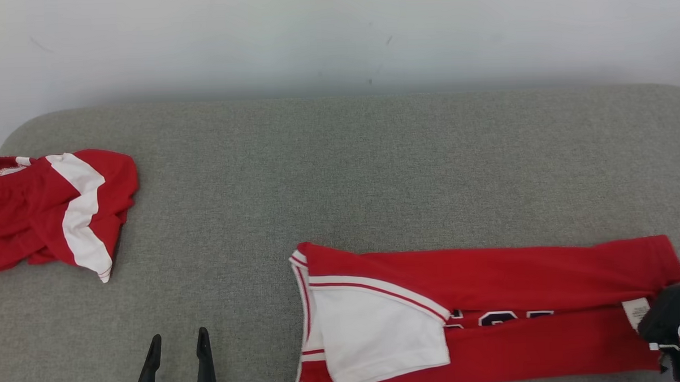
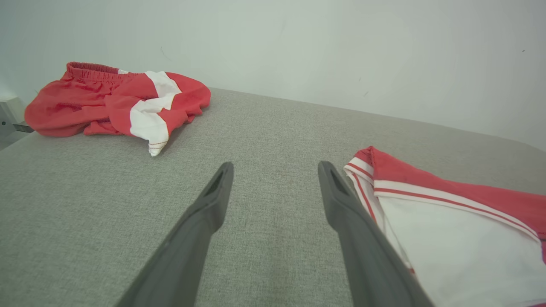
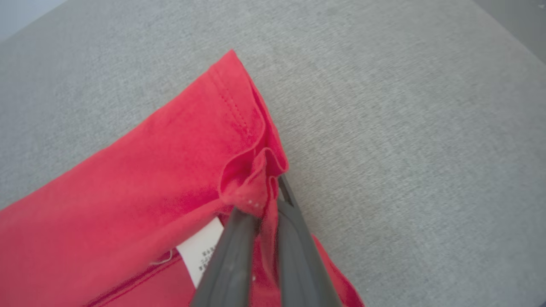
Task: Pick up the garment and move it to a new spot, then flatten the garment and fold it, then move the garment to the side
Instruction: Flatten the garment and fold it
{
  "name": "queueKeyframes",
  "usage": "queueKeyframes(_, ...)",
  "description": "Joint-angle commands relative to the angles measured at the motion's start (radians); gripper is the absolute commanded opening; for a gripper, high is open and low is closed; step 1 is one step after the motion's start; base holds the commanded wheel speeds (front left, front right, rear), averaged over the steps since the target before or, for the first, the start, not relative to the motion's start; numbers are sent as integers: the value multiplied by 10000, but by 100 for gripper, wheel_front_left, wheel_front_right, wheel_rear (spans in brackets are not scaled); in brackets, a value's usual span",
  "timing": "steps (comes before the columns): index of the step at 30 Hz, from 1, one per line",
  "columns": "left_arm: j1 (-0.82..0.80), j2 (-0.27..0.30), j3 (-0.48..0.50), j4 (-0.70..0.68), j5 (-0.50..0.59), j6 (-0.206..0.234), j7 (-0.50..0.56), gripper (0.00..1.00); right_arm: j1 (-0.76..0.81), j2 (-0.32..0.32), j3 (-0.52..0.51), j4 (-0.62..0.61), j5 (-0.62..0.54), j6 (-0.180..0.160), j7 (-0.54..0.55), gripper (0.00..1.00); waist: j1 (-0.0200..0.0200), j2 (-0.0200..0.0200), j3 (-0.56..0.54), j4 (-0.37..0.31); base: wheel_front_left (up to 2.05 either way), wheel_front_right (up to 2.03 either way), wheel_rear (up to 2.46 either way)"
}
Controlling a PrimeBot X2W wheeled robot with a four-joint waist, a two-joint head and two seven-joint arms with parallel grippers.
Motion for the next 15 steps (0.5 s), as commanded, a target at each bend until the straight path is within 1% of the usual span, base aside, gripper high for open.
queueKeyframes(1,-122,-16,3,-16,25,40,-29,100,-54,23,-100,-66,-160,-25,-70,0,0,-1,-6,-4,0,0,0)
queueKeyframes(5,-93,-18,-6,-47,-28,64,-29,100,-90,-1,-1103,-723,-456,-24,-173,0,0,-1,-18,-49,0,0,0)
queueKeyframes(8,-60,-17,-31,-37,-71,81,-29,100,87,8,-1574,-1217,-791,-24,-79,0,0,-1,-55,-50,0,0,0)
queueKeyframes(12,-6,-18,-60,-49,-99,110,-30,100,344,19,-1507,-1768,-749,-24,135,0,0,-1,-120,-65,0,0,0)
queueKeyframes(15,20,-18,-68,-15,-132,121,-30,100,655,17,-927,-2068,-401,-24,294,0,0,-1,-177,-84,0,0,0)
